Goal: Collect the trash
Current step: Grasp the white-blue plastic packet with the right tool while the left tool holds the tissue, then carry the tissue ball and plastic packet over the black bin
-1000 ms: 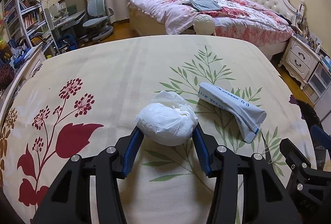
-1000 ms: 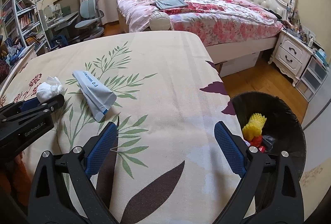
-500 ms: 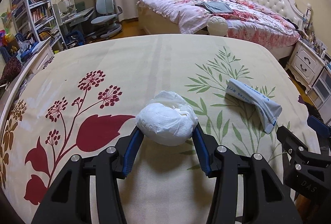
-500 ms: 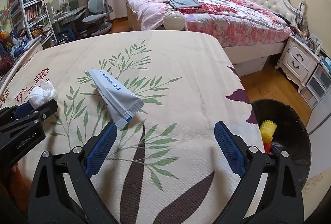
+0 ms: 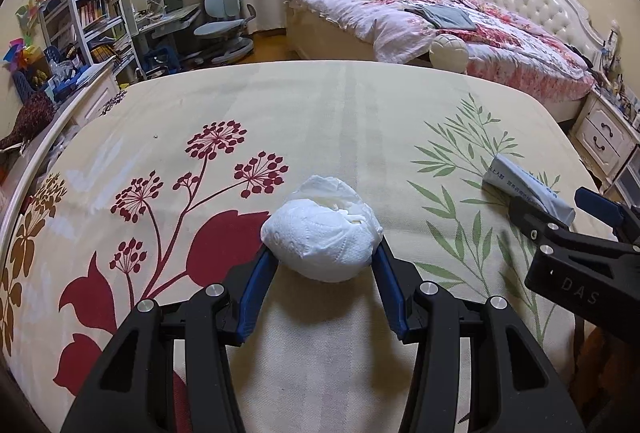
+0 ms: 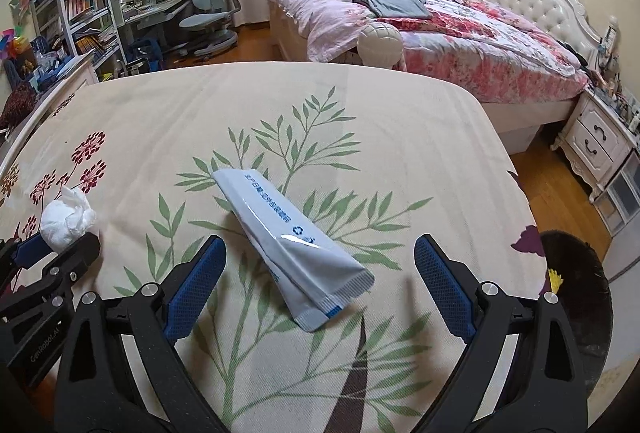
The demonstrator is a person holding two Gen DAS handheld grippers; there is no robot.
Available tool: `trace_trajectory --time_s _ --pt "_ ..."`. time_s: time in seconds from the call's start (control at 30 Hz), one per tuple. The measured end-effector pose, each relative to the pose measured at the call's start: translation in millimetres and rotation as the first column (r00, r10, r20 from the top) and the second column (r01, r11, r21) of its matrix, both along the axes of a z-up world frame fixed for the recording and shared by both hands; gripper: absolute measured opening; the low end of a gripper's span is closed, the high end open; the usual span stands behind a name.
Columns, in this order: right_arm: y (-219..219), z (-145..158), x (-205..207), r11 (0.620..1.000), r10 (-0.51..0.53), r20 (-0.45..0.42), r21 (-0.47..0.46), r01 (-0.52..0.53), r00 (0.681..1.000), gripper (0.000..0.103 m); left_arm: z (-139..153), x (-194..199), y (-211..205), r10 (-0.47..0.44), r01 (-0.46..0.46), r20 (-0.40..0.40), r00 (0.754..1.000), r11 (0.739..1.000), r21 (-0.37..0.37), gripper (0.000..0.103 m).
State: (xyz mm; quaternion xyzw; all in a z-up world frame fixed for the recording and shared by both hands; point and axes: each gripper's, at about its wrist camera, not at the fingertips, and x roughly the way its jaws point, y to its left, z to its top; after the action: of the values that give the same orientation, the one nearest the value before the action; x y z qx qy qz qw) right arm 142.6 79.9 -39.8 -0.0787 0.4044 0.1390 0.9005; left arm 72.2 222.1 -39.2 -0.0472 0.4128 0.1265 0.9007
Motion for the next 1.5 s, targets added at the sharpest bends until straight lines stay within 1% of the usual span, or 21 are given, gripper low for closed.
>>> trace_trajectory --time_s 0.07,0.13,0.2,0.23,0.27,0.3,0.33,0.4,0.47,0.77,1.0,1.2,1.5 --pt "2.1 0.2 4.3 1.000 -0.002 -0.002 0.001 0.002 1.000 0.093 -0.7 0.1 0.7 0.000 0.000 -0.002 1.000 1.000 -0.005 0.050" --pt "3.5 -0.2 4.9 1.000 -0.002 -0.002 0.000 0.002 1.000 0.088 -1.2 0.2 0.5 0.000 0.000 -0.003 1.000 1.000 -0.005 0.050" --pt "4.7 -2.6 5.1 1.000 0.003 -0.017 -0.007 -0.003 1.000 0.070 -1.2 0.3 0.4 -0.001 0.001 -0.003 1.000 1.000 -0.006 0.050" --pt "5.2 -3.9 4.6 1.000 0.005 -0.023 -0.008 -0.005 1.000 0.067 -1.1 0.2 0.3 0.000 0.000 -0.002 1.000 1.000 -0.005 0.050" --pt "5.2 -5.1 3.9 1.000 0.009 -0.029 -0.005 -0.009 1.000 0.059 -1.1 0.3 0.4 -0.001 0.001 -0.002 1.000 1.000 -0.005 0.050" --pt "4.6 -5.5 2.9 1.000 0.013 -0.033 0.001 -0.013 0.999 0.055 -1.0 0.2 0.4 -0.001 0.001 -0.002 1.000 1.000 -0.005 0.050" --pt "3.6 -5.3 1.5 1.000 0.012 -0.034 0.005 -0.012 0.999 0.053 -1.0 0.1 0.3 -0.001 0.001 -0.002 1.000 1.000 -0.005 0.050" --pt "1.5 -5.4 -0.8 1.000 0.013 -0.038 0.013 -0.012 0.999 0.043 -1.5 0.6 -0.3 -0.002 0.002 0.000 1.000 1.000 -0.005 0.050" --pt "0.6 -5.5 -3.4 1.000 0.016 -0.041 0.020 -0.015 0.999 0.039 -1.7 0.1 -0.9 -0.003 0.003 0.000 1.000 1.000 -0.006 0.050" --pt "-10.8 -5.0 -21.0 0.999 0.021 -0.042 0.041 -0.019 0.999 0.037 -1.5 -1.9 -12.3 -0.023 0.023 0.001 1.000 1.000 -0.008 0.050" --pt "-31.8 -5.5 -39.0 0.999 0.002 -0.035 0.050 0.000 0.999 0.037 0.2 -7.2 -28.9 -0.052 0.052 0.007 0.999 0.999 -0.012 0.050" --pt "-55.7 -3.1 -53.0 0.998 -0.027 -0.026 0.059 0.029 0.999 0.036 0.4 -13.3 -50.4 -0.093 0.093 0.014 0.996 0.996 -0.017 0.050" --pt "-97.7 2.2 -72.7 0.993 -0.097 0.001 0.065 0.097 0.995 0.036 1.1 -20.3 -92.2 -0.165 0.165 0.028 0.986 0.986 -0.019 0.050"
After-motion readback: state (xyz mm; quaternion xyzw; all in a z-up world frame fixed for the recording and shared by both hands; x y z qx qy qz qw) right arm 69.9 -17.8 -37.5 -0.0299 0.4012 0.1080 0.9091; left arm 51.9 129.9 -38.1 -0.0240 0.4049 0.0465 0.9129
